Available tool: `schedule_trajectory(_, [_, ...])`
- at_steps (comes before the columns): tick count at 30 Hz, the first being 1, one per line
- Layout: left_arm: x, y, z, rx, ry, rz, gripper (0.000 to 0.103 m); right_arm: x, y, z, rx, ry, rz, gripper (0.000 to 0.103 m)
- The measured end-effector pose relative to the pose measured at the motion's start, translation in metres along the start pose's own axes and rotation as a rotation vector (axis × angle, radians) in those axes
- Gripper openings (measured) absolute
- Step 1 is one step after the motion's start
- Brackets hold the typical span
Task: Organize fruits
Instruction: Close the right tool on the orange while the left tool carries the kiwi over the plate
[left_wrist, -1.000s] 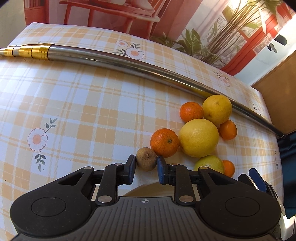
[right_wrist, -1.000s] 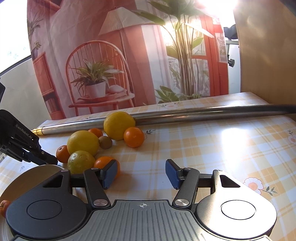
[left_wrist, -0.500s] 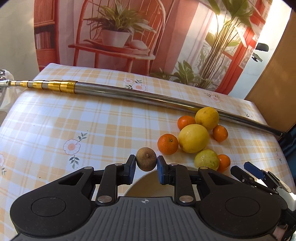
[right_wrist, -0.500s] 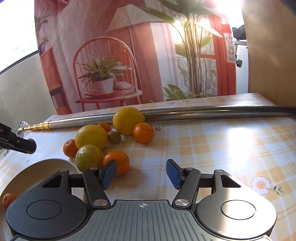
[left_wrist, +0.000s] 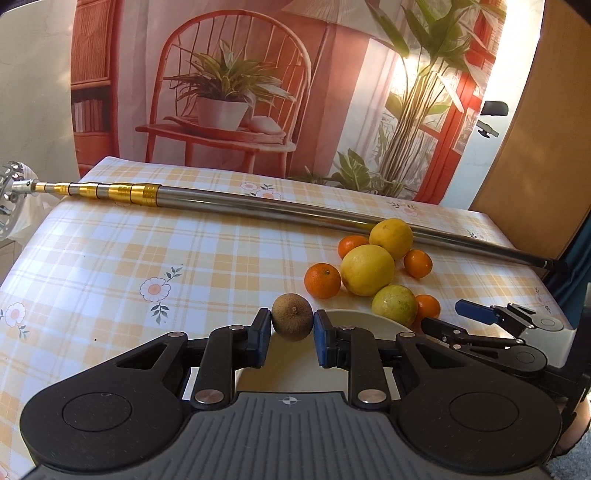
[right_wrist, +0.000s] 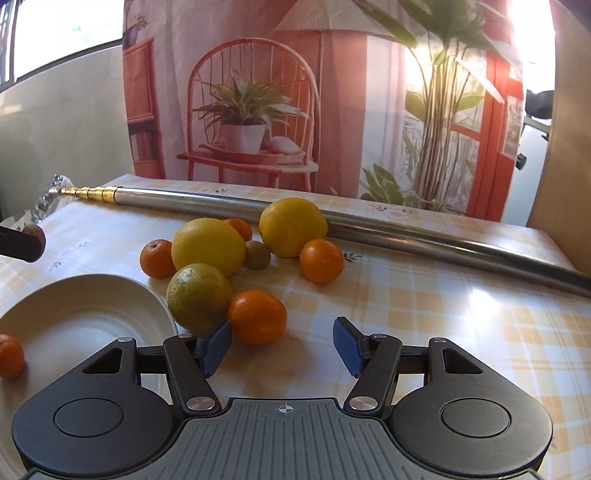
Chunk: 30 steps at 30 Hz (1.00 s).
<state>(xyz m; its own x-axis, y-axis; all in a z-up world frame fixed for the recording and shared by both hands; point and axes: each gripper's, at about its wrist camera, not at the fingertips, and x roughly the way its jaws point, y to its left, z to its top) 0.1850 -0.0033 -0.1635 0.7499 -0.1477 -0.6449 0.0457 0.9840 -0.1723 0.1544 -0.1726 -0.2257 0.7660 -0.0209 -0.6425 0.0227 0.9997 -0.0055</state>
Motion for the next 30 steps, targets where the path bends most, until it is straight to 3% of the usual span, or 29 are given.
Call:
schedule_trajectory(5, [-0.003, -0.001, -0.004, 0.011, -0.023, -0.014, 0.026, 0.010, 0.013, 0.007, -0.098, 0.009, -0.002, 0.056])
schedule_trajectory(10, [-0.002, -0.002, -0.008, 0.012, -0.022, -0.030, 0.026, 0.021, 0.021, 0.010, -0.120, 0.029, 0.010, 0.037])
schedule_trajectory(17, [-0.002, -0.003, -0.013, 0.027, -0.025, -0.027, 0.026, 0.015, 0.004, -0.002, 0.050, 0.025, 0.020, 0.037])
schedule_trajectory(30, [-0.005, -0.007, -0.023, 0.063, -0.003, -0.018, 0.026, 0.013, -0.001, -0.003, 0.074, 0.022, 0.029, 0.037])
